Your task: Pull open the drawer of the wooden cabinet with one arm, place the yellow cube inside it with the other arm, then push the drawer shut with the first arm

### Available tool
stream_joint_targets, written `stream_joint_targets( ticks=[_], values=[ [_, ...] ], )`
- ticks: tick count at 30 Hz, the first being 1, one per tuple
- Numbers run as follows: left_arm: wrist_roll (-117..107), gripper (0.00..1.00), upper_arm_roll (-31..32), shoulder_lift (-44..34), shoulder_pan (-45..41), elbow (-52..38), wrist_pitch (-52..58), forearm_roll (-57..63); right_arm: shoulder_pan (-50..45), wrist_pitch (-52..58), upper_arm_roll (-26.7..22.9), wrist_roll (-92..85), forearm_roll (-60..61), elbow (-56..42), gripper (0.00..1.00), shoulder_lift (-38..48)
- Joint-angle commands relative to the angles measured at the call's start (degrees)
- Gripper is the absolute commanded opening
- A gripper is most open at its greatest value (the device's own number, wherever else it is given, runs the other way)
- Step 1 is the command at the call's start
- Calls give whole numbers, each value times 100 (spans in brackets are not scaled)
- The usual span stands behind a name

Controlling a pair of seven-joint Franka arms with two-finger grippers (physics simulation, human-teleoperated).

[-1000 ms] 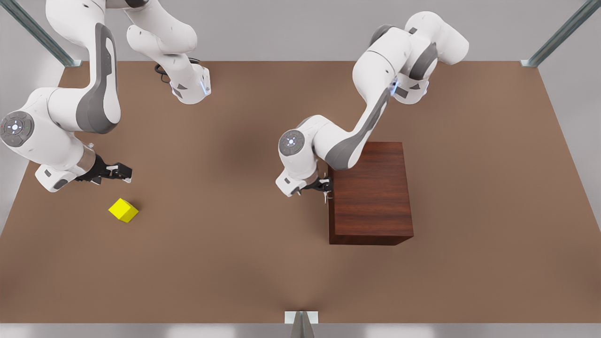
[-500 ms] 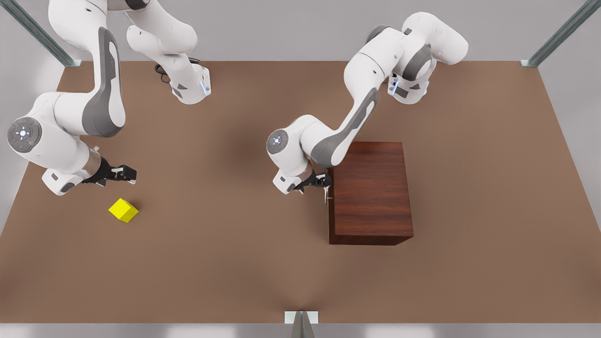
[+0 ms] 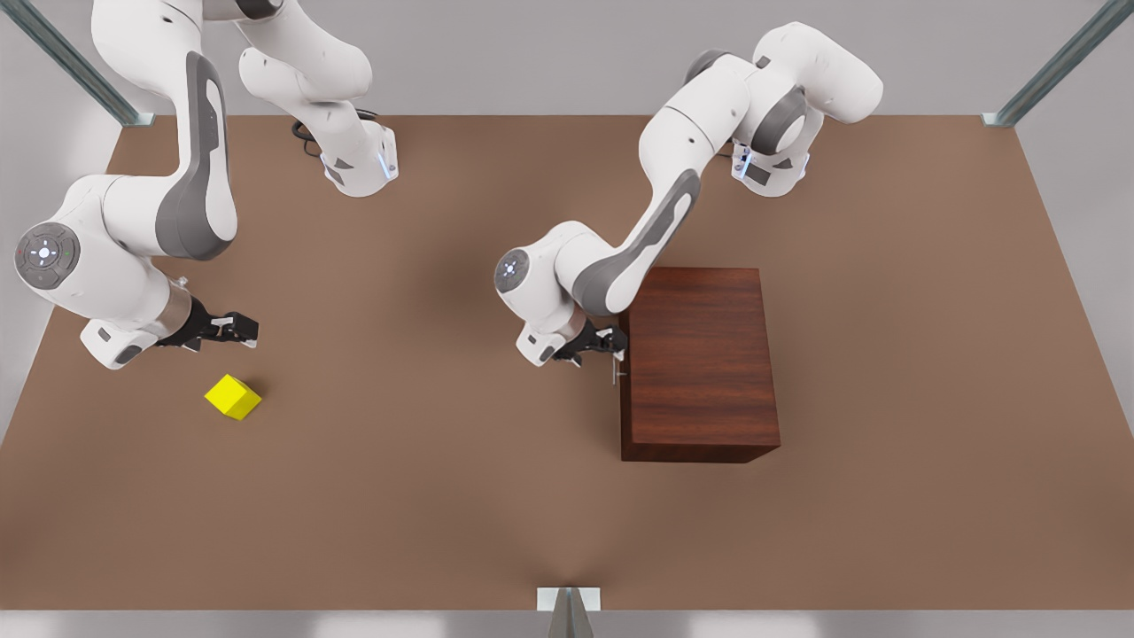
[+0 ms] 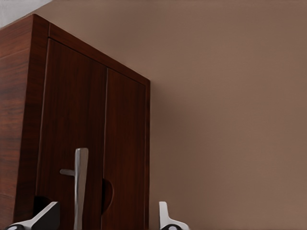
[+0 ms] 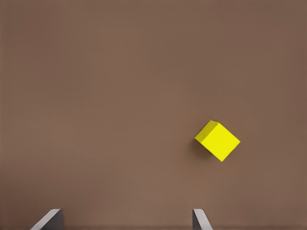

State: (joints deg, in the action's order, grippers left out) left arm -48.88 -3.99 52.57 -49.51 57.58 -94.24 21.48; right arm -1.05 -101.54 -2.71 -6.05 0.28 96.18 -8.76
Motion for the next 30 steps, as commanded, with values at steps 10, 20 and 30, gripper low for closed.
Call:
stream_joint_targets(
  ticks=[10, 20, 30],
  values=[
    [-746, 100, 56, 193, -6, -125, -306, -100, 0, 3, -1, -2, -2, -3, 100, 5],
    [-974, 100, 153, 228, -137, -292, -367, -100, -9, 3, -1, -2, -2, -3, 100, 5],
    [-1466, 100, 337, 245, -155, -309, -693, -100, 0, 3, -1, -2, -2, -3, 100, 5]
  ],
)
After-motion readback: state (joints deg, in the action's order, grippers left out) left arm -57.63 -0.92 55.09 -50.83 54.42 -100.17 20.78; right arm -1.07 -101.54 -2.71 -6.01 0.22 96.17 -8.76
